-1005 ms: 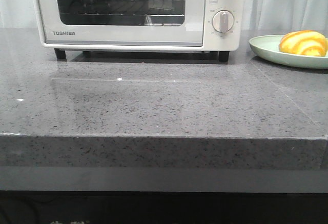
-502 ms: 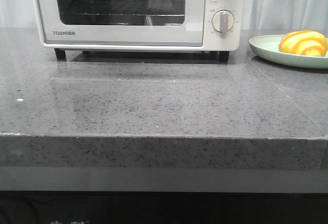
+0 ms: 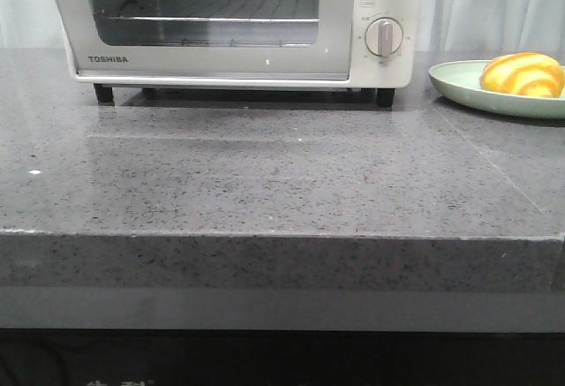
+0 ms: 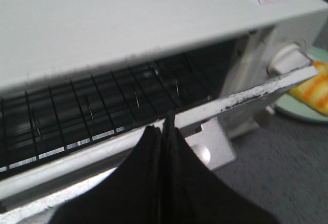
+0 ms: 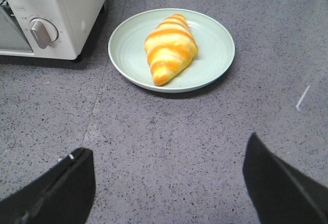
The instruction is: Put bread in oven
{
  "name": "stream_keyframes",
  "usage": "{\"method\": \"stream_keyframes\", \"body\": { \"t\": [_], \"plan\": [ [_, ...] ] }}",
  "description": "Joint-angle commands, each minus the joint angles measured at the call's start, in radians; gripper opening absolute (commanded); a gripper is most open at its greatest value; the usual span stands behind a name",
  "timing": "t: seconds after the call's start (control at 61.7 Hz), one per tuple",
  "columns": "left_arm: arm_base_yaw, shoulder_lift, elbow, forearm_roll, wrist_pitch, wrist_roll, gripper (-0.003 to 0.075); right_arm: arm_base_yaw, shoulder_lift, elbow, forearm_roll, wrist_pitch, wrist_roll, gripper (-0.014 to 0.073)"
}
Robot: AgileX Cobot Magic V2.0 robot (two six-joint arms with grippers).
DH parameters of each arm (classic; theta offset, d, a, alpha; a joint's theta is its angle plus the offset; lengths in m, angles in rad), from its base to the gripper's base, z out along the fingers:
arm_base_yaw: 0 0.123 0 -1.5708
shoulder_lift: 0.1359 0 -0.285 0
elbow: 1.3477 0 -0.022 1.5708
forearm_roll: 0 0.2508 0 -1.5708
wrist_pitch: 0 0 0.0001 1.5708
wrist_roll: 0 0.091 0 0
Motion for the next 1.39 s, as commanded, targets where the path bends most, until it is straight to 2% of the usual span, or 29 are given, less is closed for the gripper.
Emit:
{"method": "stream_keyframes", "body": {
  "t": [0.0,0.243,0.421,0.616,0.794,1.183,1.377],
  "plan": [
    [-0.002,-0.087,-0.018,-0.003,0.134,-0.002,-0.0018,-0.004,0.008,-0.029,0.0,-0.073,-0.007,0.0603],
    [0.002,-0.304,-0.018,0.058,0.382,-0.002,-0.0018,-0.004,0.009,-0.029,0.004,-0.073,-0.007,0.0603],
    [0.002,-0.444,0.003,0.134,0.509,-0.049,-0.0018,-0.004,0.01,-0.031,0.005,-0.069,-0.007,0.0603],
    [0.002,-0.589,0.113,0.173,0.525,-0.115,-0.0018,-0.004,0.085,-0.08,0.005,-0.053,0.03,0.0603],
    [0.002,-0.674,0.175,0.171,0.525,-0.116,-0.0018,-0.004,0.27,-0.218,0.005,0.034,0.07,0.0603],
    [0.002,-0.69,0.184,0.164,0.525,-0.116,-0.0018,-0.004,0.716,-0.58,0.006,0.249,0.07,0.0603],
    [0.002,-0.69,0.184,0.164,0.525,-0.116,-0.0018,-0.004,0.894,-0.729,0.006,0.311,0.072,0.0603]
  ]
}}
